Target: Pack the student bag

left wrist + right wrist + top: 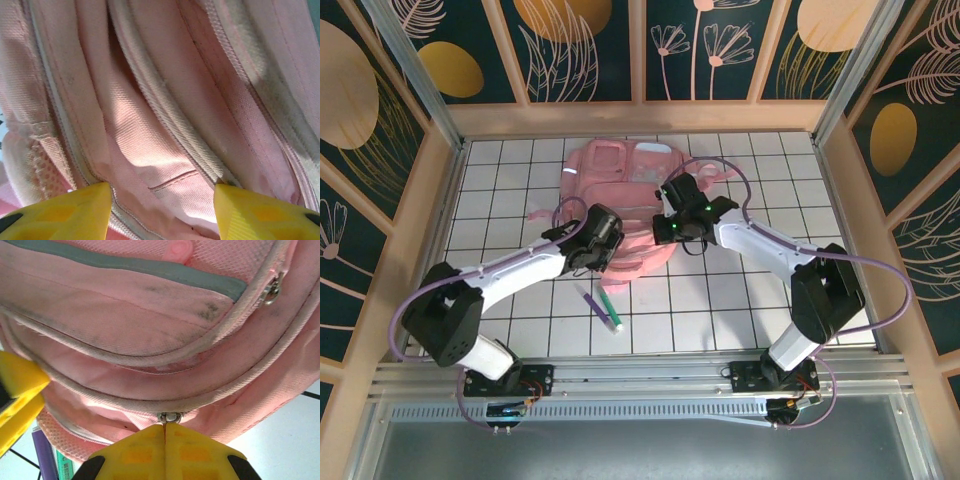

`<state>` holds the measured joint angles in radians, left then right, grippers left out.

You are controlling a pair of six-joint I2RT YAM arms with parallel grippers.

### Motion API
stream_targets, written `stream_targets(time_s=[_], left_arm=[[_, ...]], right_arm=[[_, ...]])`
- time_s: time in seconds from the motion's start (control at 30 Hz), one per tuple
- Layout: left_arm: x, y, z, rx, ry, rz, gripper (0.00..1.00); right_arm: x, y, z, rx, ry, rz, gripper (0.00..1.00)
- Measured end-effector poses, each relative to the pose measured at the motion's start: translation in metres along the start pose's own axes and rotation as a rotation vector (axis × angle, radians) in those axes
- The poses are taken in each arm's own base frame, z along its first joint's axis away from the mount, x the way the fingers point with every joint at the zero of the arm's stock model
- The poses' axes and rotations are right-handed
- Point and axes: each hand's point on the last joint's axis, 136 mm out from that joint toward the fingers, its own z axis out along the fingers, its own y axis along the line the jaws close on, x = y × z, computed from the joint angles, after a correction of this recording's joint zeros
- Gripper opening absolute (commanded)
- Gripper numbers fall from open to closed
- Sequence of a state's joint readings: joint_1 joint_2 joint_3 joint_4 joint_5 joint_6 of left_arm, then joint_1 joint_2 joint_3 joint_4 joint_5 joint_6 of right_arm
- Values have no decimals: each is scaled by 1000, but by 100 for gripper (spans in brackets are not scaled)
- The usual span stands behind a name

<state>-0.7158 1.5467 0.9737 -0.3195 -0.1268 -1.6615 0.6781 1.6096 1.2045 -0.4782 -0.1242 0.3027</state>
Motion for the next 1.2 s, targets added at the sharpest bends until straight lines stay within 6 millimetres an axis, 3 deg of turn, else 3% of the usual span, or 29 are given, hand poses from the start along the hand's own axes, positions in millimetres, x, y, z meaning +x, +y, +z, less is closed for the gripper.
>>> stream_targets(time_s=[0.17,0.3,0.37,0.47,0.53,0.9,1.2], left_arm=[[-4,-9,8,-4,-49,-43,36],[-11,-18,9,-5,-92,-47,12],[-14,-25,6,-1,-111,-41,16],[-20,-26,3,-10,-129,-36,42],[-23,-21,3,-29,-135,-39,48],[-24,-23,-5,-13,-123,-90,48],[-32,-46,-27,83,-137,-136,46]], right_arm=[[6,14,3,-16,9,-31,0],[7,18,3,-18,5,-43,0],[7,18,3,-14,4,-46,0],[7,18,3,-7,0,-49,0],[5,19,4,-11,-10,-53,0],[5,19,5,-14,-15,-53,0],[6,20,5,-14,-10,-56,0]])
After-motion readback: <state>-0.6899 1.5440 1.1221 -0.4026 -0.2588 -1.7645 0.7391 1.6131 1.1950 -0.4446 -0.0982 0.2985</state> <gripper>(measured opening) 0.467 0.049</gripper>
